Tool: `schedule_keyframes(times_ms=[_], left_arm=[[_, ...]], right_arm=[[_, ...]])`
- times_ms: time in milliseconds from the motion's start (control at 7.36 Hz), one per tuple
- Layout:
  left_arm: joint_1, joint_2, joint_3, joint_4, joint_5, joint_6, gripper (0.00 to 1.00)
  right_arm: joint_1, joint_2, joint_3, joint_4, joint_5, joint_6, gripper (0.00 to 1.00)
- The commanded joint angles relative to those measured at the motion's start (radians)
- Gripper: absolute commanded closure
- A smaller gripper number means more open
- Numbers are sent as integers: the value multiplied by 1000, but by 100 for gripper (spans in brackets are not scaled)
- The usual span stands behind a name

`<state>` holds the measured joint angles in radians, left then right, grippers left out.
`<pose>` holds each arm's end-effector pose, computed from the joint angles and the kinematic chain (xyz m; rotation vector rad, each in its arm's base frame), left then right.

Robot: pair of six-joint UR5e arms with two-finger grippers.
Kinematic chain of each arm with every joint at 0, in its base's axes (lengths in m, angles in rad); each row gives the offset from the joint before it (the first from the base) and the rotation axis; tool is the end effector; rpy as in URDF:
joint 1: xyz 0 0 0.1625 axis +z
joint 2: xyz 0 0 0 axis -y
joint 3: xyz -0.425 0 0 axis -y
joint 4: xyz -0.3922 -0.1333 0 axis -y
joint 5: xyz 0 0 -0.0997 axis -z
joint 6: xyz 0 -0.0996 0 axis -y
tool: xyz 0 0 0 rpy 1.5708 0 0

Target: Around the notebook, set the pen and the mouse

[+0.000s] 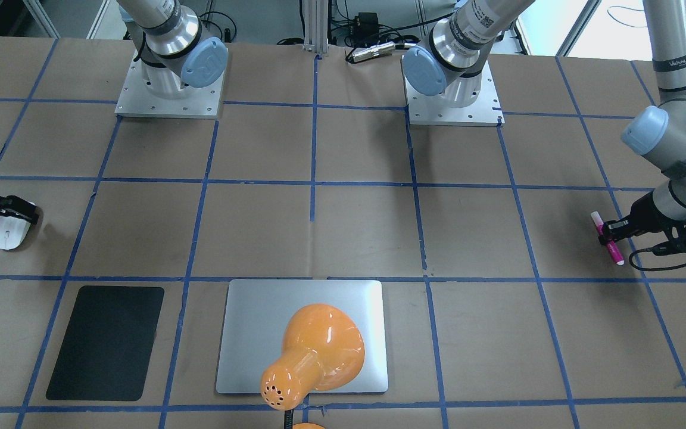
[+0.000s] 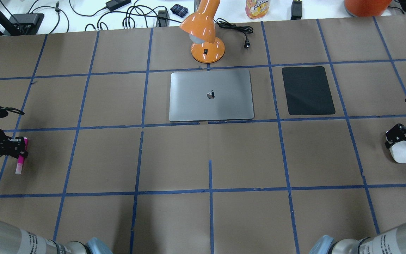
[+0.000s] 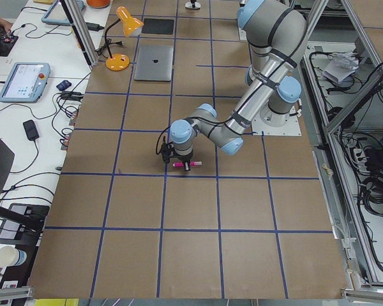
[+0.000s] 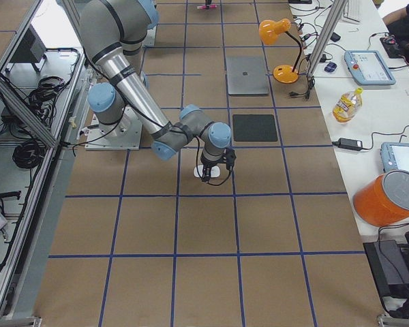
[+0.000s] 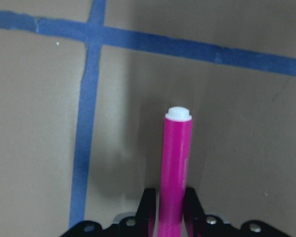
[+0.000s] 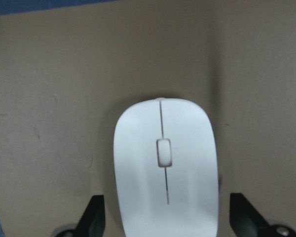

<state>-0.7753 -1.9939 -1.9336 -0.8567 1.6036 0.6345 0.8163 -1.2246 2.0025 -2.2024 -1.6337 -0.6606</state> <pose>0.2975 -0.4736 0.1661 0.2488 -3.1071 -0.1181 -0.2552 -0.4570 0.1742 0.1377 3.0823 0.2349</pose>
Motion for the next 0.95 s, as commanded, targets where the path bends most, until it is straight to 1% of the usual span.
schedule_keyframes(times_ms=[0, 136, 272, 407, 543, 679, 815], left_arm=[[-7, 26, -1, -8, 7, -9, 100], [-25, 58, 4, -24, 59, -19, 100], [-72, 108, 2, -83, 71, -50, 100], [-106, 166, -4, -155, 58, -67, 100], [-128, 240, -2, -262, 32, -154, 100], [-177, 300, 4, -366, -32, -261, 100], [-267, 347, 4, -396, -34, -450, 100]], right_arm=[[-2, 2, 19, -34, 0, -2, 11], [-2, -1, 19, -42, -1, -4, 20], [-2, -1, 18, -43, -6, -4, 35], [-2, -3, 18, -45, -6, -4, 44], [1, -4, 18, -45, -8, -4, 45], [7, -12, 16, -42, -8, 1, 45], [14, -21, 7, -28, -9, 9, 44]])
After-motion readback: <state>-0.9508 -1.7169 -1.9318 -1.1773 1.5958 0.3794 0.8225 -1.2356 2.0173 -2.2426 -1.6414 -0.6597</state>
